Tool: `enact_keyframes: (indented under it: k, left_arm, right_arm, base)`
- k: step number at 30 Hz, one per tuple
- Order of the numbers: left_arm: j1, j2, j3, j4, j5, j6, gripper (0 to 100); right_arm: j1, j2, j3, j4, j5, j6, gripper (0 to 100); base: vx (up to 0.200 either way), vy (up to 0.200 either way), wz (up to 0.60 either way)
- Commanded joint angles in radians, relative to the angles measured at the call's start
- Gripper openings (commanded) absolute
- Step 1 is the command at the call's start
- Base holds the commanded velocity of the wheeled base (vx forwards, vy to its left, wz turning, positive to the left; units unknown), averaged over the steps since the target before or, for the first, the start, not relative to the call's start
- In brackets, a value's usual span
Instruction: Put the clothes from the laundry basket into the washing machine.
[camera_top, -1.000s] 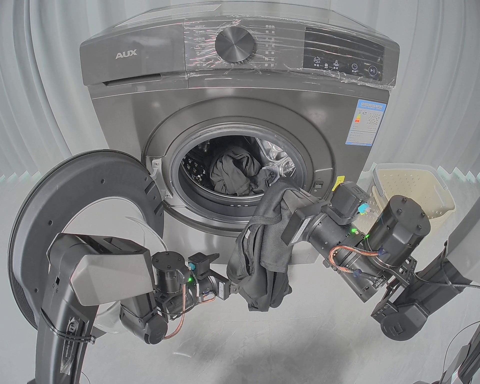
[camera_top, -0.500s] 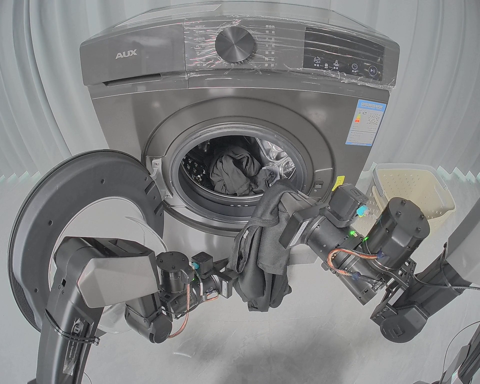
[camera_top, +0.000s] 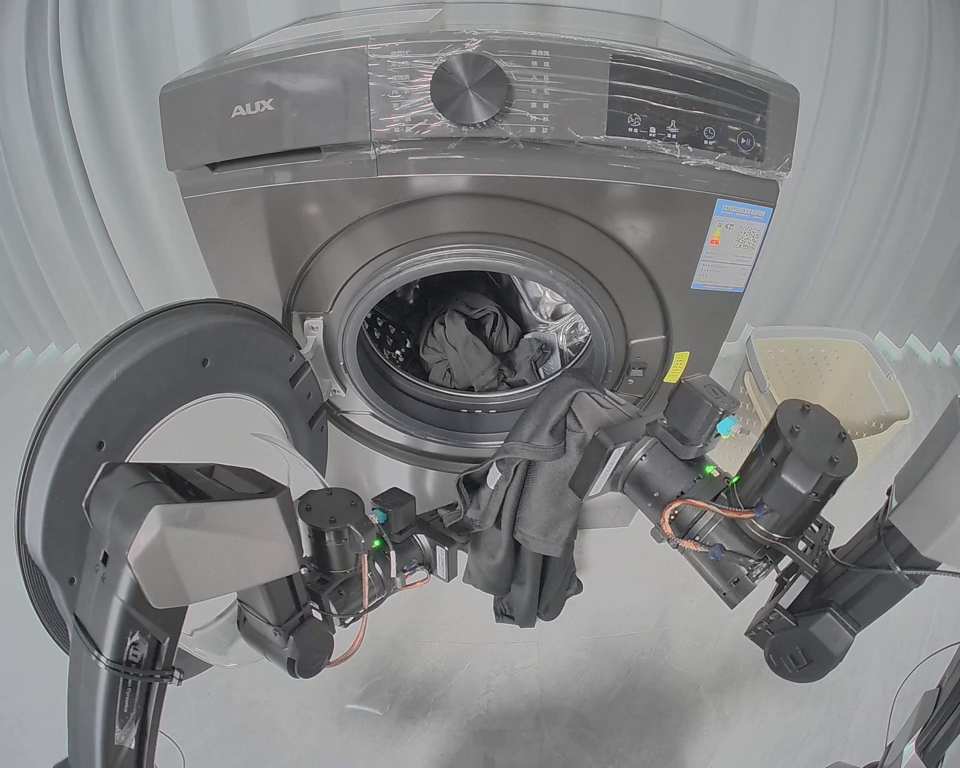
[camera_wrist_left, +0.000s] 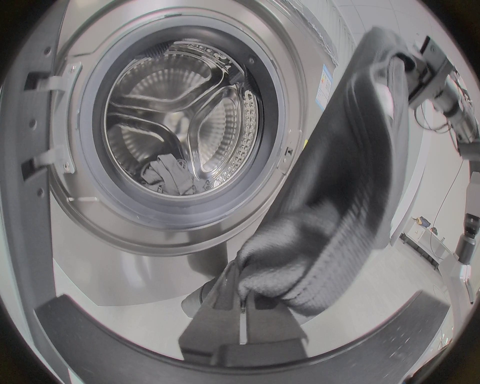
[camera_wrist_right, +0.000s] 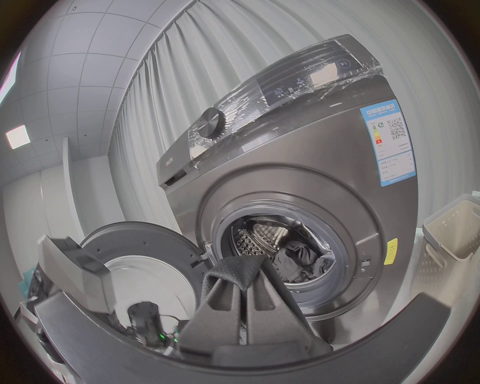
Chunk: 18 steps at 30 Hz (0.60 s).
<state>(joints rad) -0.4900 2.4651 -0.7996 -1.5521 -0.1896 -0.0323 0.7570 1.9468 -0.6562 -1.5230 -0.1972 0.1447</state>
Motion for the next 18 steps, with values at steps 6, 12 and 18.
enact_keyframes:
  k: [6,12,18]
  left_arm:
    - [-0.005,-0.38,0.318,-0.003,-0.021,0.002,0]
    - [-0.002,-0.546,0.457,-0.002,-0.031,0.014,0]
    - [-0.001,-0.666,0.513,0.0,-0.031,0.012,0]
  right_arm:
    - [-0.073,0.006,0.165,-0.016,0.035,0.0,0]
    - [-0.076,0.003,0.254,-0.019,0.058,0.021,0]
    - [-0.091,-0.012,0.254,-0.019,0.055,0.09,0]
  base:
    - [0.0,0.0,0.0]
    - [0.0,0.0,0.0]
    - [0.0,0.0,0.0]
